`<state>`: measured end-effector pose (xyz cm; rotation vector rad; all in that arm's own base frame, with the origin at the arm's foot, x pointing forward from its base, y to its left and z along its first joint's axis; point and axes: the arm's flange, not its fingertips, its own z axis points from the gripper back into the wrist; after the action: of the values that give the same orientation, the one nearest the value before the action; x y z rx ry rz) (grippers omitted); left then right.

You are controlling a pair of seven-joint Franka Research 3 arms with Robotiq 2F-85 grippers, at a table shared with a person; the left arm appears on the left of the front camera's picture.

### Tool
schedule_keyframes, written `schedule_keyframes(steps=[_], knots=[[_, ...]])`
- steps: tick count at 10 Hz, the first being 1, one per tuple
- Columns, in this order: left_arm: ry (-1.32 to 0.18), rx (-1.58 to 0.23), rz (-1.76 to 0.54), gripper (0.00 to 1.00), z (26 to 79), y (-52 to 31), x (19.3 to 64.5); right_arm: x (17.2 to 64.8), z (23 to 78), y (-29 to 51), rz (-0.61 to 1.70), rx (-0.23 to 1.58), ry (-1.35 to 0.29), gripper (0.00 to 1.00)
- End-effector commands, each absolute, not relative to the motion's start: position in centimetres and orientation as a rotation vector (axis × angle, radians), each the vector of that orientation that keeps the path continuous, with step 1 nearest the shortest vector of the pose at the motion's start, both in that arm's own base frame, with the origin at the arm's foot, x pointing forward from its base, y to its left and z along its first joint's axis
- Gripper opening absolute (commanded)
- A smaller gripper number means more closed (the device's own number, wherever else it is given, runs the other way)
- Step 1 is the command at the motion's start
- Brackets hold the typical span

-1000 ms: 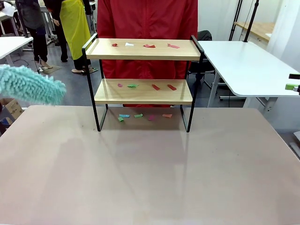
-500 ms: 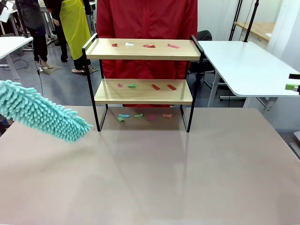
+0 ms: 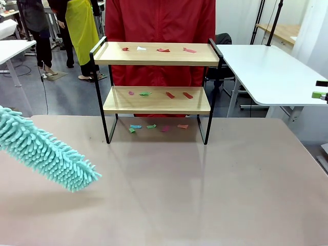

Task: Clean the shelf.
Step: Clean the specific section of the Shelf indicated by the human with the Duster.

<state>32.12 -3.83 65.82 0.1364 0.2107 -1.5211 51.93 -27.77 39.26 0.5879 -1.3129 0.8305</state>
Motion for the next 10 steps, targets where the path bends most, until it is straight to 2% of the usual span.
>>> schedule_keyframes(steps=[1, 2, 10], knots=[[0.143, 0.132, -1.49, 0.13, 65.3, -2.8, 32.8, 52.0, 39.8, -27.5, 0.825, 0.588, -1.299, 1.0], [0.211, 0.136, -1.521, 0.13, 65.8, -3.8, 32.1, 52.0, 39.8, -27.5, 0.825, 0.588, -1.299, 1.0], [0.211, 0.136, -1.521, 0.13, 65.8, -3.8, 32.1, 52.0, 39.8, -27.5, 0.825, 0.588, -1.299, 1.0]])
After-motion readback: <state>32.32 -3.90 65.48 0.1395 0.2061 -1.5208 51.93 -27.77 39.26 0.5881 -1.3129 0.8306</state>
